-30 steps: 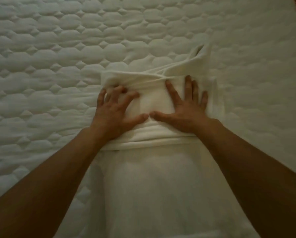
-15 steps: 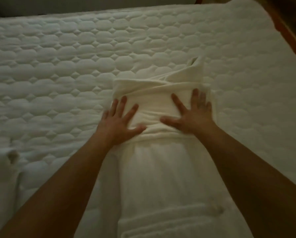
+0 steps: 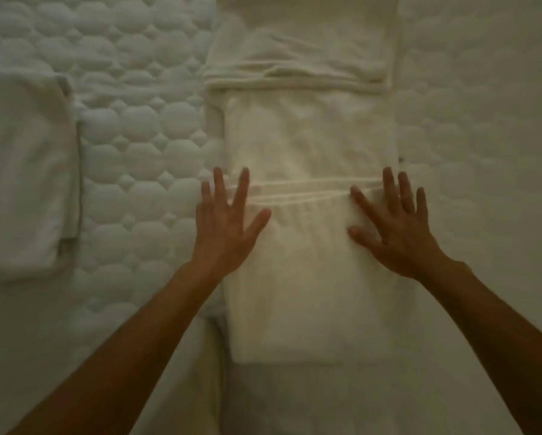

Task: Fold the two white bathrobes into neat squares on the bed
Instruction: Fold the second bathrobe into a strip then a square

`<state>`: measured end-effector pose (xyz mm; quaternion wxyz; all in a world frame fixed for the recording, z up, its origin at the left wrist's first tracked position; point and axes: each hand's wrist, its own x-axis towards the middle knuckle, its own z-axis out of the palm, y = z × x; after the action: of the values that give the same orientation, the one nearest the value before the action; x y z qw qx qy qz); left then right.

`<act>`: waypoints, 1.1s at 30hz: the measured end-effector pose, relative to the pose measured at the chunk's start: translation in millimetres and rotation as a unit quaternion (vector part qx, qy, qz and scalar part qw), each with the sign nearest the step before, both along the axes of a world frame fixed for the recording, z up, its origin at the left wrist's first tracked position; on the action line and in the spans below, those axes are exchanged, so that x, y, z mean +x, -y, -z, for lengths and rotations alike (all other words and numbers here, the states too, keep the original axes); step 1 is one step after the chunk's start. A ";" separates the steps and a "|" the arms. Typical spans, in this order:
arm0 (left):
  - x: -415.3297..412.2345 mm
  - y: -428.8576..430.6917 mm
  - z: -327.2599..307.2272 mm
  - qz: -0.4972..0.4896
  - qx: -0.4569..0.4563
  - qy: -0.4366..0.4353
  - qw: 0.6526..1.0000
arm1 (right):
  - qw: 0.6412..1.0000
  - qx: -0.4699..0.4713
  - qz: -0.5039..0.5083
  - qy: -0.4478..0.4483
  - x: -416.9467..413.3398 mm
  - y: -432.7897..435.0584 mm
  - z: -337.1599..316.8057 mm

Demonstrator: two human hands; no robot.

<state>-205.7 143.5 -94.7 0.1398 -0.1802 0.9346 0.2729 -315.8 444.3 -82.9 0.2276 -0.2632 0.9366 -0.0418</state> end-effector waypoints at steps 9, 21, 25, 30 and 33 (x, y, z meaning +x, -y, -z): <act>143.8 -89.3 -1.2 -0.296 0.129 0.030 0.946 | 0.960 -0.119 0.250 0.031 137.7 -73.8 7.0; 185.7 -30.6 -42.9 0.003 0.426 0.099 0.899 | 0.942 -0.131 0.011 0.308 124.4 -122.1 -46.4; 195.5 -32.2 -32.4 0.087 0.248 0.087 0.961 | 0.967 -0.053 -0.058 0.241 140.3 -123.3 -42.5; 191.8 -34.5 -28.9 0.131 0.051 -0.119 0.983 | 0.962 -0.227 -0.117 -0.102 142.8 -146.5 -22.0; 183.6 -25.8 -27.6 0.168 0.021 -0.145 0.975 | 0.952 -0.255 -0.111 -0.124 139.6 -137.4 -15.5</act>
<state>-22.2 169.3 -67.1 0.0502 0.0242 0.9559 0.2882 -176.2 581.7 -67.4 0.0381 -0.4182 0.8803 -0.2206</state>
